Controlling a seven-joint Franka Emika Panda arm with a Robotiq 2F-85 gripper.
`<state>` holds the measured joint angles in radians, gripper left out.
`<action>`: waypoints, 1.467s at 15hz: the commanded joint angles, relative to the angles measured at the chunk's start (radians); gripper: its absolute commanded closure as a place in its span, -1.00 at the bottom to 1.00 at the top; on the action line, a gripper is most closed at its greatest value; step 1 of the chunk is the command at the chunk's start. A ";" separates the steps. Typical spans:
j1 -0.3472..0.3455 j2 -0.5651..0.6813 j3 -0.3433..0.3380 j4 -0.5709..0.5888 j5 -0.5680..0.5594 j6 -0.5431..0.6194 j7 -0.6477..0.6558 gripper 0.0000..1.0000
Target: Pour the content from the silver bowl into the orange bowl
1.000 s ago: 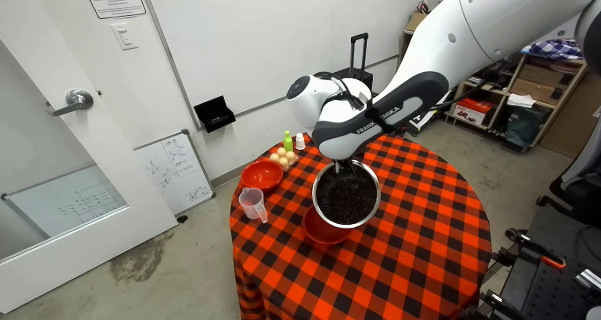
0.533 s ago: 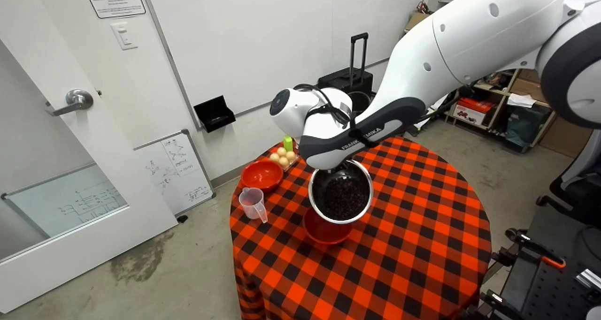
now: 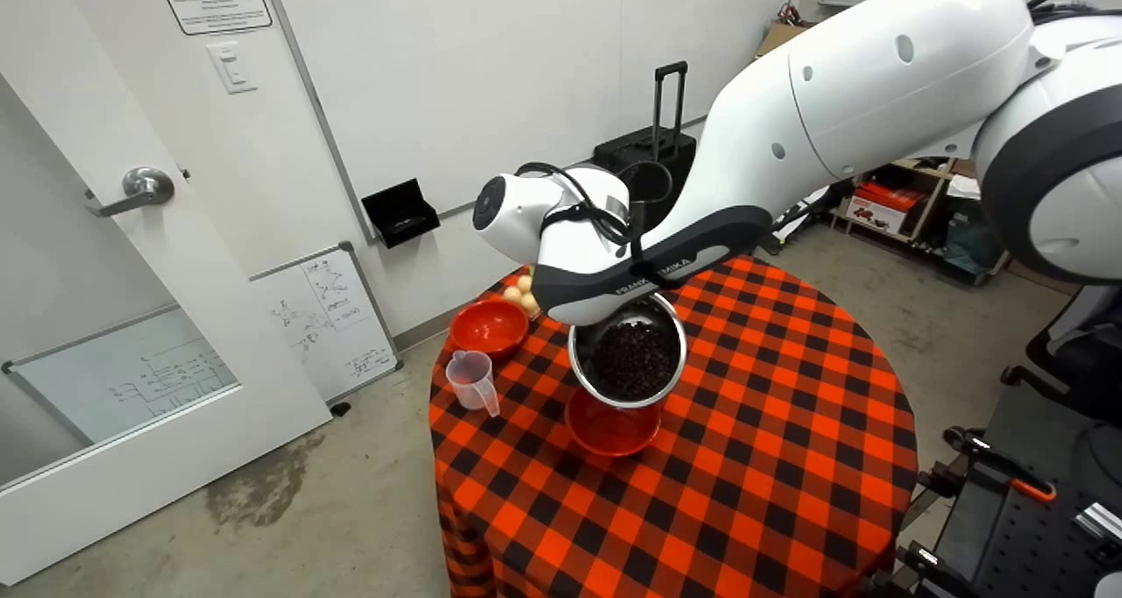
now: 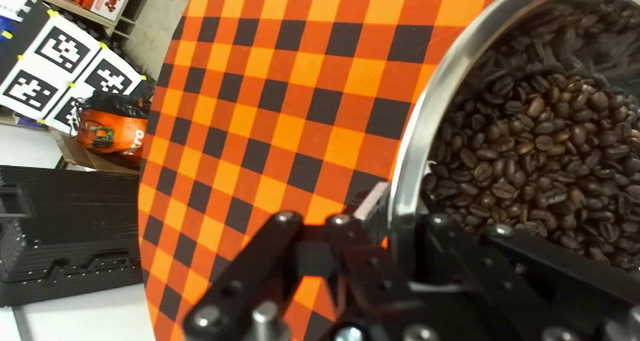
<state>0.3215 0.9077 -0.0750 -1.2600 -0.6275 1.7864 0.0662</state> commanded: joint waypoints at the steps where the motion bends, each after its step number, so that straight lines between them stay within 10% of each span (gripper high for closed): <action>1: 0.050 0.021 -0.008 0.060 -0.055 -0.075 0.026 0.97; 22: 0.133 0.108 0.024 0.071 -0.378 -0.207 0.143 0.97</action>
<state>0.4450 0.9978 -0.0627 -1.2292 -0.9718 1.6421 0.1959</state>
